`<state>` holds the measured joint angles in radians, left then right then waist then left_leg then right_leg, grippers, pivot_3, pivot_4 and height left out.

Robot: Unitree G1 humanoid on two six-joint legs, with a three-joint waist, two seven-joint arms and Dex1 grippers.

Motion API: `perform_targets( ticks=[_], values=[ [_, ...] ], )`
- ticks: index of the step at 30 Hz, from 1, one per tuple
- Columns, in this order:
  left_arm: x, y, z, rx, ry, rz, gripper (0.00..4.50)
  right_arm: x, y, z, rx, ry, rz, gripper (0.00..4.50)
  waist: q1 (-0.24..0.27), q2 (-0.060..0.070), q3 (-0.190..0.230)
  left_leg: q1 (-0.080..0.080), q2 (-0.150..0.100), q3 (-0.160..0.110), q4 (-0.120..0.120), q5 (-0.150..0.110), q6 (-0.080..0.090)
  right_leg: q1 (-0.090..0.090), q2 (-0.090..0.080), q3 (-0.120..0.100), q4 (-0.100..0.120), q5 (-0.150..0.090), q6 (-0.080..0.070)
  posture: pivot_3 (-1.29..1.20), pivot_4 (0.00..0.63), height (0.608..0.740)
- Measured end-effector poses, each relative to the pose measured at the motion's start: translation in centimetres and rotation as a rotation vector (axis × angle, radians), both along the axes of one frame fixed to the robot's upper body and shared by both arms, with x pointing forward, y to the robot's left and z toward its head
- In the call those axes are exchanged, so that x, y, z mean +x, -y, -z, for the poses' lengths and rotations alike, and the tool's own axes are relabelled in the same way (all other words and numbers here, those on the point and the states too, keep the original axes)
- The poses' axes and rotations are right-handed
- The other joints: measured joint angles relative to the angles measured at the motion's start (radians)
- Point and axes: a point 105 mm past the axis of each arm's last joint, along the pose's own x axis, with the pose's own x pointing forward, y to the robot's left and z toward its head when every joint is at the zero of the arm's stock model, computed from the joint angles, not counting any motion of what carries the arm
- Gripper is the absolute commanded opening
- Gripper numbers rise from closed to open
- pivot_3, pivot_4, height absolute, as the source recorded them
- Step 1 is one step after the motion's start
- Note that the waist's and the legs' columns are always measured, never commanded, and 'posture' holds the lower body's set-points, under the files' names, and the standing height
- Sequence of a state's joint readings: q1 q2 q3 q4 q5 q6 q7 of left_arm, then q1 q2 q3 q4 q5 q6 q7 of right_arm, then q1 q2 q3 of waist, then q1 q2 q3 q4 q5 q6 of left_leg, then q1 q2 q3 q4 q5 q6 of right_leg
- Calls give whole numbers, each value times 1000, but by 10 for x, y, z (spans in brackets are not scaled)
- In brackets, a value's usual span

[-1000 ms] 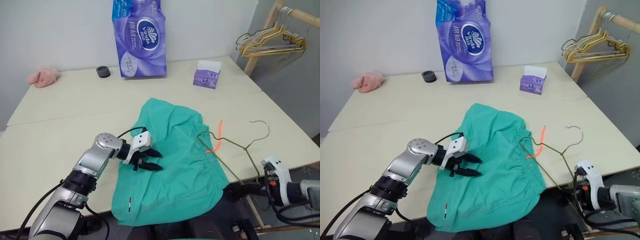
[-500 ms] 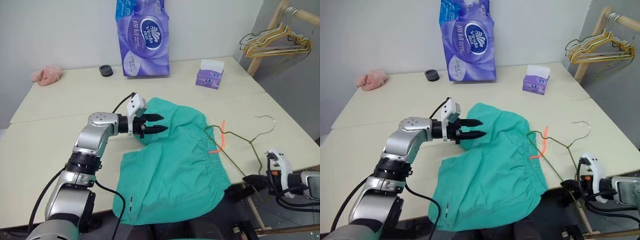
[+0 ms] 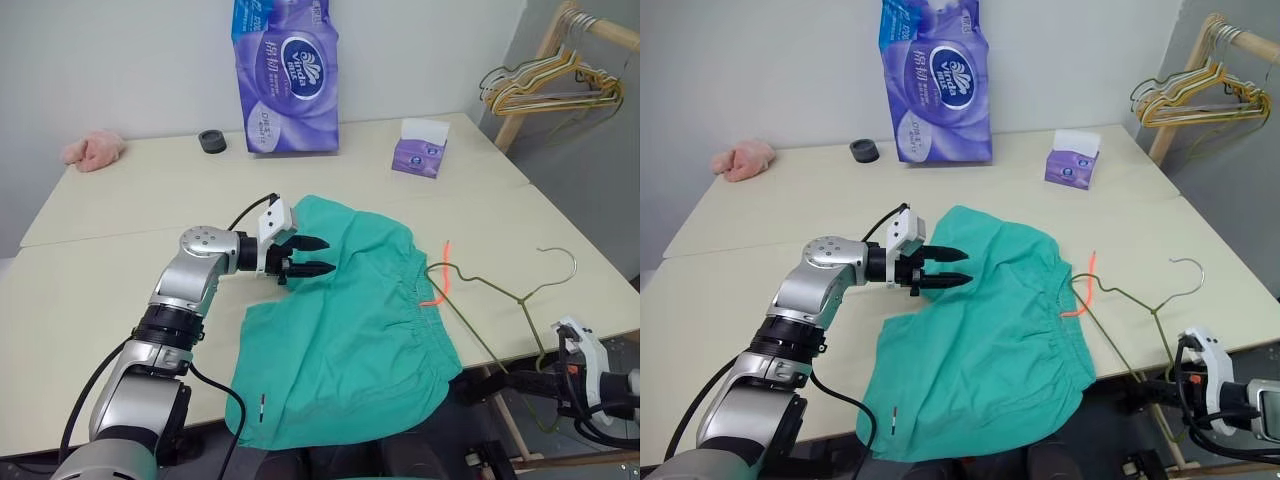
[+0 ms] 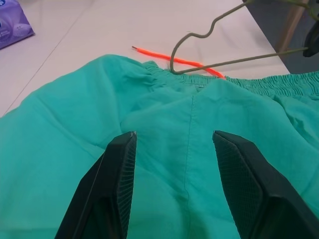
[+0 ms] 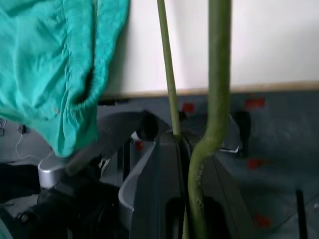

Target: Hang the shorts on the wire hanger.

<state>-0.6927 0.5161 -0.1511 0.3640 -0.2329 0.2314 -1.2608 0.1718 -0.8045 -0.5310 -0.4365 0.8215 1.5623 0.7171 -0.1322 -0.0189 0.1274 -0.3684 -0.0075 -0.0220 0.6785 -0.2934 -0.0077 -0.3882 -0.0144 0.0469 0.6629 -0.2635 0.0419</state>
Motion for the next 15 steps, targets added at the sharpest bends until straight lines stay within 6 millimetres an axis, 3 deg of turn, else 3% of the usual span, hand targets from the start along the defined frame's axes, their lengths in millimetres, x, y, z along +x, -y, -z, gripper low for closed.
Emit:
perform_targets(
  ticks=[10, 15],
  values=[
    [-1, 1, 0, 9, 15, 12, 2570, -17, -3, 5, 9, -54, -28, 0, -4, 0, 0, 1, 0, 1, 0, 0, 0, 0, 0, 0, 0, 0, 0, -198, 97, 740],
    [0, 2, 1, 9, 16, 12, 2570, -17, -17, 6, 47, -72, -90, 0, -7, 0, 0, 1, 0, 1, 0, 0, 0, 0, 1, 0, 0, 0, 0, -197, 95, 740]
  ],
)
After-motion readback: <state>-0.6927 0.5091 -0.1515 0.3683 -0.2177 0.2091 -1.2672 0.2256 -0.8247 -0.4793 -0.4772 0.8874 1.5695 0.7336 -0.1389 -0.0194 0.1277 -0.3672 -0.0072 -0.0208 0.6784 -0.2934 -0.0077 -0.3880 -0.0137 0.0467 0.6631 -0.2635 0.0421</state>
